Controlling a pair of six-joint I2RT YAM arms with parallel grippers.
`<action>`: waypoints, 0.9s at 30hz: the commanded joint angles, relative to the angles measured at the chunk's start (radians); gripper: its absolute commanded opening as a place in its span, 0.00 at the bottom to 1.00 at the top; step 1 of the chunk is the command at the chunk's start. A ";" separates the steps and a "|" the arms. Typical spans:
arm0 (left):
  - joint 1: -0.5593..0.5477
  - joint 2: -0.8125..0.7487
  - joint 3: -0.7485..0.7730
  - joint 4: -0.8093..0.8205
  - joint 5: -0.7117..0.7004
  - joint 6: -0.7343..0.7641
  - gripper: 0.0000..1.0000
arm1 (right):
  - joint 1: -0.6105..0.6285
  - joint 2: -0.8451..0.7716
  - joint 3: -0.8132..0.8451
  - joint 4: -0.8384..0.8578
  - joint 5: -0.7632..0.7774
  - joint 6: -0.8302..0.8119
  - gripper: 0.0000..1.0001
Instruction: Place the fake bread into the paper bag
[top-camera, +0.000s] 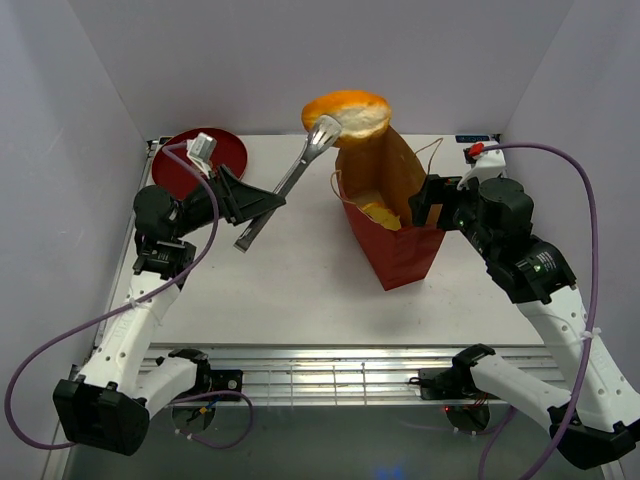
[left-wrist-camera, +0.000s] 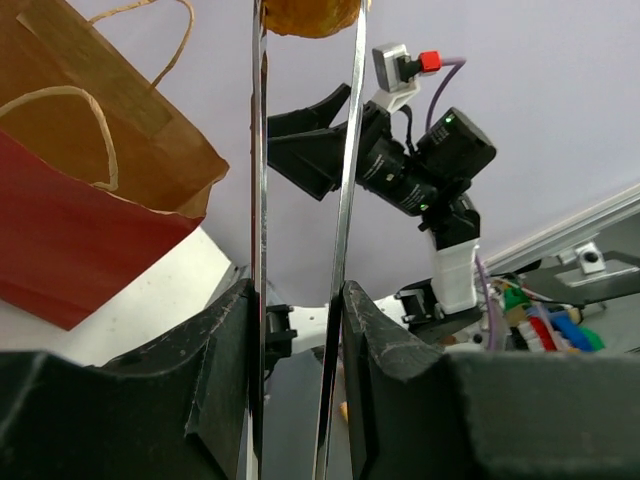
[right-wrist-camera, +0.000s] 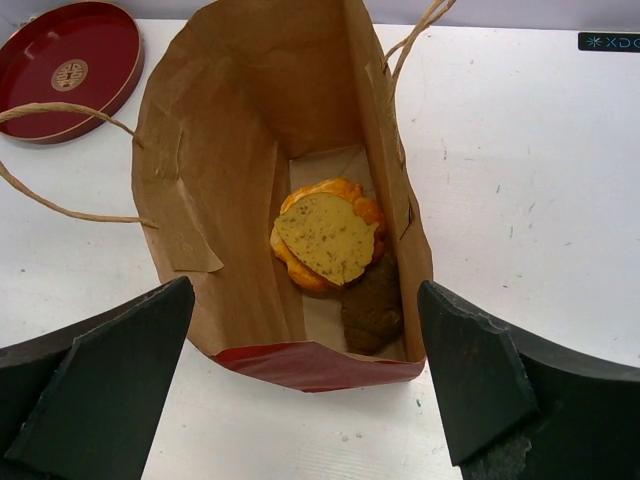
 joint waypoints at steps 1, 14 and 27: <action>-0.077 0.008 0.112 -0.213 -0.068 0.193 0.19 | 0.007 -0.019 -0.009 0.039 0.022 -0.009 0.98; -0.313 0.110 0.307 -0.548 -0.355 0.502 0.18 | 0.007 -0.036 -0.026 0.040 0.044 -0.022 0.98; -0.405 0.140 0.362 -0.695 -0.513 0.621 0.17 | 0.007 -0.034 -0.032 0.042 0.053 -0.019 0.98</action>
